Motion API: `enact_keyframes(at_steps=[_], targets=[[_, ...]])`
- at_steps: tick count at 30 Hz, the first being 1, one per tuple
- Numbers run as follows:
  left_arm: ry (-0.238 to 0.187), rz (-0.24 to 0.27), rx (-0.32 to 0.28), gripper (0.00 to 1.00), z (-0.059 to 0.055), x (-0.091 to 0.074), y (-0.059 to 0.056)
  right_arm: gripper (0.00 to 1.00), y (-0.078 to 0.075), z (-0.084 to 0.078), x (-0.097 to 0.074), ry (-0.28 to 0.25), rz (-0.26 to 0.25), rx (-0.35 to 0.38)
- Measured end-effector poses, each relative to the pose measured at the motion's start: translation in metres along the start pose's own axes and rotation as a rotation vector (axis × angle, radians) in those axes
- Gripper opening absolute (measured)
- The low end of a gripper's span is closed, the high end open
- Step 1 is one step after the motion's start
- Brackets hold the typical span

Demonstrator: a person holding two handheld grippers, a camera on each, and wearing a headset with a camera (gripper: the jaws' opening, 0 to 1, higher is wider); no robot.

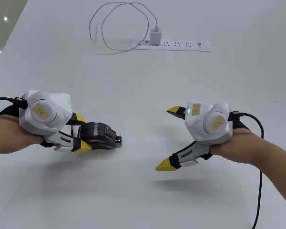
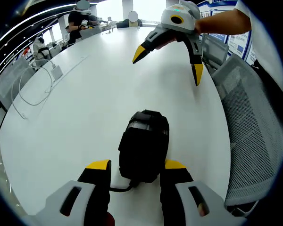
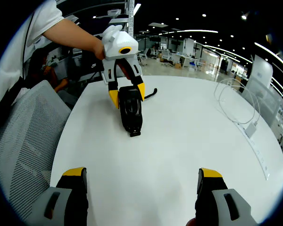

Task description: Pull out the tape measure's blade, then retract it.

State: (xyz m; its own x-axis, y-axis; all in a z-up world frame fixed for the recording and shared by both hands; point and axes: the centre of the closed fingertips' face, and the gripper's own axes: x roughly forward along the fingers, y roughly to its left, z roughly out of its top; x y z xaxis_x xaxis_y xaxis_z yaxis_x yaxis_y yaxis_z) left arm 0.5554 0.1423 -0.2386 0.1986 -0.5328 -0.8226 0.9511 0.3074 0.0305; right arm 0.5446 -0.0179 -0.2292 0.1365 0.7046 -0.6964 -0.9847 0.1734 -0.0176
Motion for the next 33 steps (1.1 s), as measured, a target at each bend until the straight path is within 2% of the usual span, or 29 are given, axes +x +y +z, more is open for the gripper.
enact_keyframes(at_steps=[14, 18, 19, 22, 33], targets=[[0.016, -0.016, 0.027, 0.29, -0.002, 0.003, -0.005, 0.9, 0.0, 0.005, 0.006, -0.014, 0.012, -0.008], [0.027, -0.006, 0.036, 0.28, -0.002, 0.004, -0.005, 0.86, 0.0, 0.009, 0.008, -0.029, 0.021, 0.002], [0.035, 0.002, 0.061, 0.28, -0.002, 0.004, -0.005, 0.84, 0.0, 0.01, 0.008, -0.034, 0.02, 0.002], [0.036, 0.003, 0.048, 0.28, -0.003, 0.003, -0.004, 0.83, 0.0, 0.013, 0.01, -0.041, 0.022, 0.003], [0.061, 0.015, 0.061, 0.27, -0.004, 0.004, -0.003, 0.8, 0.002, 0.015, 0.017, -0.048, 0.035, 0.003]])
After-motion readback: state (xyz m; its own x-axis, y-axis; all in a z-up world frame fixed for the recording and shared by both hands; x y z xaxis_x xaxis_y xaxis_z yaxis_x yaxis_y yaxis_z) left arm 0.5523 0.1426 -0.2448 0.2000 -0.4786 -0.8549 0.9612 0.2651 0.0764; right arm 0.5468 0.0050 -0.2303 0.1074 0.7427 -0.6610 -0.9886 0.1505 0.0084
